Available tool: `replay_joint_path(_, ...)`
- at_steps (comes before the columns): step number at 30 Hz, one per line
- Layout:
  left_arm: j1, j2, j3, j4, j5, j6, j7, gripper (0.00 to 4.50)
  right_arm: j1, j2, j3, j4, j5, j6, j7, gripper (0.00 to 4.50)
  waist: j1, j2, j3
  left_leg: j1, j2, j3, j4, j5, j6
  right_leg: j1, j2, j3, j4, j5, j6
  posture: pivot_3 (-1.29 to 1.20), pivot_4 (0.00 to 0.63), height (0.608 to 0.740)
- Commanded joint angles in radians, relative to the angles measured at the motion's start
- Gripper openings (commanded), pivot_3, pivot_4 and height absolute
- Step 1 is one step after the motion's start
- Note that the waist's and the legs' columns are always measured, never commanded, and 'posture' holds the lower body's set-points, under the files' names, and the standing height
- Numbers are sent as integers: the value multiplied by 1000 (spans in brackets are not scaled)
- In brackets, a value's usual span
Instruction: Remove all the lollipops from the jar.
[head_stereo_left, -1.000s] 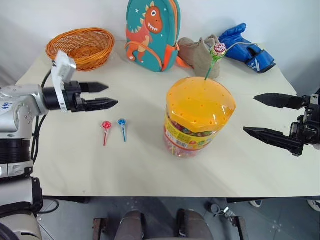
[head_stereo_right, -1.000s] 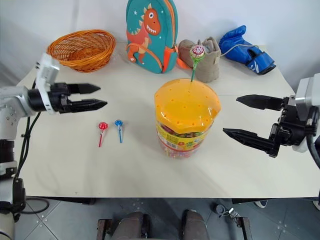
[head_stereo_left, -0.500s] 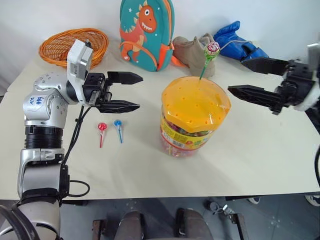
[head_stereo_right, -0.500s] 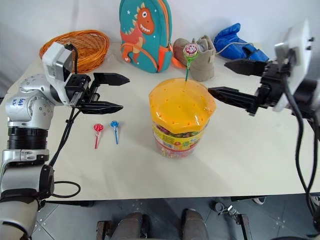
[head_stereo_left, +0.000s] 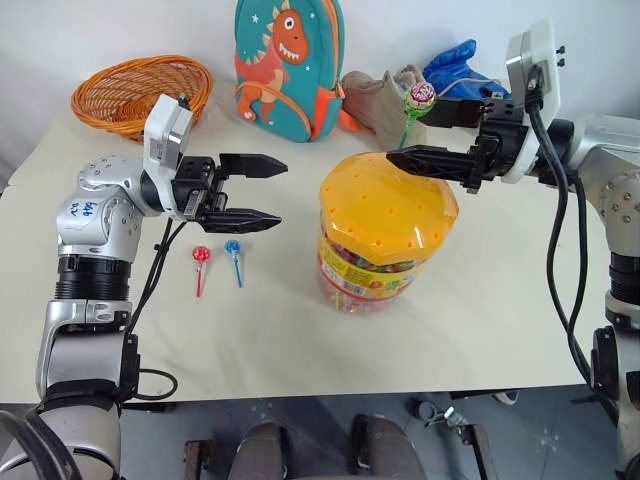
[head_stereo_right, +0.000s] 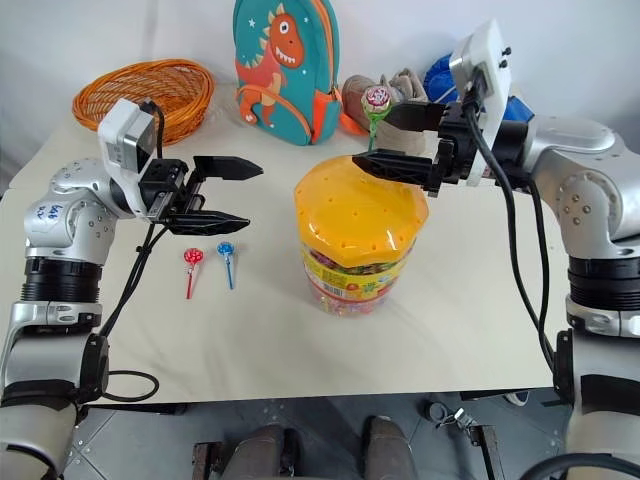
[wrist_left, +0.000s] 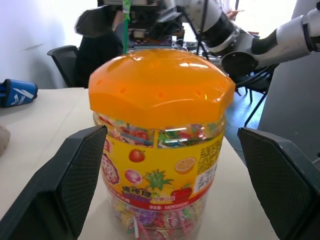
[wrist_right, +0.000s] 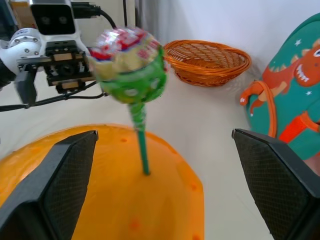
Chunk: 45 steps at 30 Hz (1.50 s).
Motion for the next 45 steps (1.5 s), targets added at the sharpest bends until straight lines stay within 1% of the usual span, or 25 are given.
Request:
replay_joint_path(1,9,16,34,-64,-34,-2,-46,4480,-51,8,-11,14,-29,-26,37,3210,1,0,0,0,0,0,0,0,0,0,0,0,0,0,0,0,150,740)
replay_joint_path(5,32,19,49,-96,-45,9,-26,4480,-79,29,-30,24,-36,-19,54,1827,1,0,0,0,0,0,0,0,0,0,0,0,0,0,0,0,150,740)
replay_joint_path(6,37,19,51,-102,-47,11,-24,4480,-86,35,-36,25,-35,-18,53,1420,0,0,0,0,0,0,0,0,0,0,0,0,0,0,0,0,150,740)
replay_joint_path(7,41,19,53,-107,-48,12,-22,4480,-94,40,-40,25,-35,-16,51,1141,-1,0,0,0,0,0,0,0,0,0,0,0,0,0,0,0,150,740)
replay_joint_path(10,50,17,56,-122,-52,20,-16,4480,-115,51,-49,25,-36,-5,41,51,-1,1,0,0,0,0,0,0,0,0,0,0,1,0,0,0,150,740)
replay_joint_path(16,49,11,53,-120,-52,19,-13,4480,-157,61,-73,19,-31,6,18,21,0,1,0,0,0,0,0,0,0,0,0,0,1,0,0,0,150,740)
replay_joint_path(20,48,8,54,-115,-49,17,-8,4480,-187,48,-95,9,-27,20,-5,21,-1,1,0,0,0,0,0,0,0,-1,0,0,1,0,0,0,150,740)
replay_joint_path(21,50,8,56,-116,-50,17,-9,4480,-192,32,-107,-3,-28,30,-14,21,0,1,0,0,0,0,0,0,0,-1,0,0,1,0,0,0,150,740)
replay_joint_path(24,58,19,61,-101,-46,10,-19,4480,-153,-89,-153,-76,-38,71,-7,21,7,1,1,-1,0,0,0,0,0,-1,0,0,1,0,0,0,150,740)
replay_joint_path(25,60,22,62,-96,-44,7,-22,4480,-136,-113,-163,-91,-37,70,-2,21,10,1,1,-2,0,0,0,0,0,-1,-1,0,0,0,0,0,150,740)
replay_joint_path(28,71,44,82,-64,-43,-10,-35,4480,-11,-246,-253,-152,-31,144,-21,21,8,1,1,-2,0,0,0,-1,1,-1,-1,-1,-2,0,0,0,150,740)
replay_joint_path(31,96,63,92,-76,-54,-7,-47,4480,136,-339,-355,-215,-22,227,-56,21,5,1,1,-3,0,0,-1,-1,1,-1,-1,-1,-3,0,0,0,150,740)
replay_joint_path(33,116,74,86,-93,-52,-4,-56,4480,229,-379,-407,-252,-16,278,-74,21,2,1,1,-2,0,0,-1,-1,1,-1,-1,-1,-2,0,0,0,150,740)
replay_joint_path(35,142,93,64,-91,-13,-45,-71,4480,430,-433,-457,-323,-30,353,-52,21,3,1,1,-2,0,1,-1,-1,1,-1,0,0,-2,0,0,0,150,740)
replay_joint_path(37,161,107,48,-88,5,-66,-77,4480,596,-433,-504,-387,-35,394,-59,21,6,1,0,-1,1,0,-2,-1,1,0,0,-1,-3,0,0,0,150,740)
replay_joint_path(39,183,112,40,-92,7,-79,-82,4480,705,-385,-530,-441,-26,419,-103,21,6,1,1,-1,0,1,-1,-1,1,0,0,0,-3,0,0,0,150,740)
replay_joint_path(42,205,115,38,-106,-1,-87,-82,4480,758,-336,-534,-487,-14,449,-162,21,6,2,1,0,0,1,0,-1,1,1,-1,1,-2,1,1,0,150,740)
replay_joint_path(45,235,121,43,-135,-16,-81,-73,4480,779,-265,-494,-497,-30,453,-239,21,5,2,1,1,0,1,0,-1,1,1,0,2,-1,1,1,0,150,740)
